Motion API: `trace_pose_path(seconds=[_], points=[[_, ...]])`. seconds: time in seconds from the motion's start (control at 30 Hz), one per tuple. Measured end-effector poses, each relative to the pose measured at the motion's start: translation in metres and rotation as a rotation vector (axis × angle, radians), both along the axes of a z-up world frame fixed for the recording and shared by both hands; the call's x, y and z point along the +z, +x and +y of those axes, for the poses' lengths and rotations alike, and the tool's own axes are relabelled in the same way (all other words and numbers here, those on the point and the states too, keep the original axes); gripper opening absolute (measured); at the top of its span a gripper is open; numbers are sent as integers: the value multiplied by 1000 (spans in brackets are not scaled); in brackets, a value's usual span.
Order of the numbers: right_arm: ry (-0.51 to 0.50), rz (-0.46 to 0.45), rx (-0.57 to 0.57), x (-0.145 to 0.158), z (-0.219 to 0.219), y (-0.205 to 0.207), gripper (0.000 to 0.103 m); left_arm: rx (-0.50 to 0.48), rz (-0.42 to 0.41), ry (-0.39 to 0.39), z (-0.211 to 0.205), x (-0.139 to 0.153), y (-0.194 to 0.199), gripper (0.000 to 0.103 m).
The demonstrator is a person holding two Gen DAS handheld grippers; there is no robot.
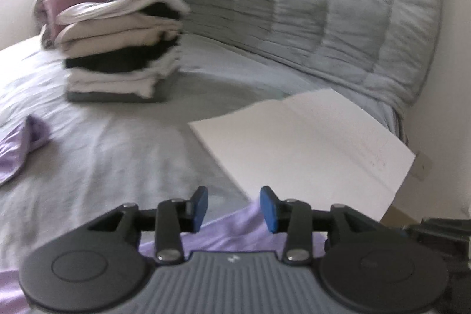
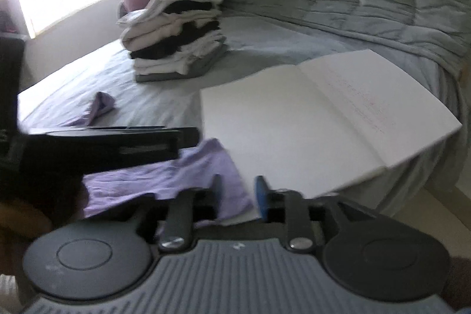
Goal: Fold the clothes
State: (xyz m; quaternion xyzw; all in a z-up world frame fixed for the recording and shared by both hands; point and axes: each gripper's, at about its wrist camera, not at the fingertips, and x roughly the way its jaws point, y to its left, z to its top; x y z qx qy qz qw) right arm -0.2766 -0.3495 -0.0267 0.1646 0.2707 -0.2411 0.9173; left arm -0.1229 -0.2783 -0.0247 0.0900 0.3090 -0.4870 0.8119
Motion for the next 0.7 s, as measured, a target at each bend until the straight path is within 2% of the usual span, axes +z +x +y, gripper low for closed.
trace_pose_path(seconds=[0.1, 0.23, 0.3, 0.47, 0.7], points=[[-6, -3, 47, 7, 4, 6, 38, 44, 19, 3, 27, 5, 16, 43], [14, -10, 126, 14, 14, 23, 40, 98, -2, 23, 69, 8, 33, 52], [32, -15, 171, 17, 20, 34, 43, 120, -13, 35, 88, 7, 41, 54], [167, -62, 298, 16, 28, 70, 48, 187, -35, 55, 137, 0, 61, 56], [283, -35, 455, 8, 53, 132, 48, 298, -46, 50, 203, -12, 90, 56]])
